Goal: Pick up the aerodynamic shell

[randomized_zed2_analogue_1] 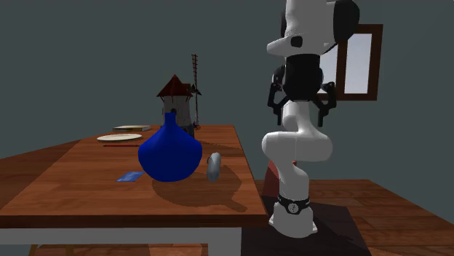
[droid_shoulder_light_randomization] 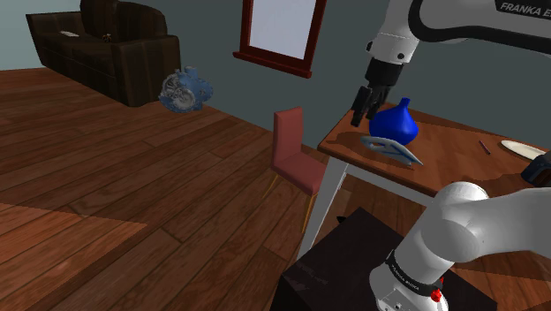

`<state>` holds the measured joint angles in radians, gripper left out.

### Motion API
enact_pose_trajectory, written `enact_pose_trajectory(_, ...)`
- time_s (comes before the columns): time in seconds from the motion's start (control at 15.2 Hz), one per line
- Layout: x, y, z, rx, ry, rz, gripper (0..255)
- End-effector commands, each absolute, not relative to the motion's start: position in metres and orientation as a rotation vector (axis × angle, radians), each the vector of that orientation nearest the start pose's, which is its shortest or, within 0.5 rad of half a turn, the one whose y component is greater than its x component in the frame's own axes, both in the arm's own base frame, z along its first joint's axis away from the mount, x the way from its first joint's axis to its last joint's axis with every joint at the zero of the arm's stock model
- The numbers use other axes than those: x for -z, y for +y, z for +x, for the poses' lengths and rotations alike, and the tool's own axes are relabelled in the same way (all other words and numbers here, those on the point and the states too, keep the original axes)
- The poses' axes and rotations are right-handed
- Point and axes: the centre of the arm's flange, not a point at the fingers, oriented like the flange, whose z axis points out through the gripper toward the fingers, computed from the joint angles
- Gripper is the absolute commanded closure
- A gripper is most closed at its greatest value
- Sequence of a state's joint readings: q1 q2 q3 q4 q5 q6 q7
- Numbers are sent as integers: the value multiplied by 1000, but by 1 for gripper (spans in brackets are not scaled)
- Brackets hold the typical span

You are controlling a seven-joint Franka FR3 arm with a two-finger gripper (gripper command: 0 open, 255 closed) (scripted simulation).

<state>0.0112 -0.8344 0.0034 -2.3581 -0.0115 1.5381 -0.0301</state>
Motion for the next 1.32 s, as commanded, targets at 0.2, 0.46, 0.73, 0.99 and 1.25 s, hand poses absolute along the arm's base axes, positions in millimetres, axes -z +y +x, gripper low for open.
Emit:
enact_pose_trajectory(0.2,-587,-31,282,5,-56,-3162,0)
enact_pose_trajectory(0.46,-568,-77,269,-19,-39,-3171,0)
enact_pose_trajectory(0.73,-551,-123,256,-43,-22,-3180,0)
enact_pose_trajectory(0.99,-533,-169,242,-66,-5,-3188,0)
enact_pose_trajectory(1.25,-517,-214,227,-90,11,-3196,0)
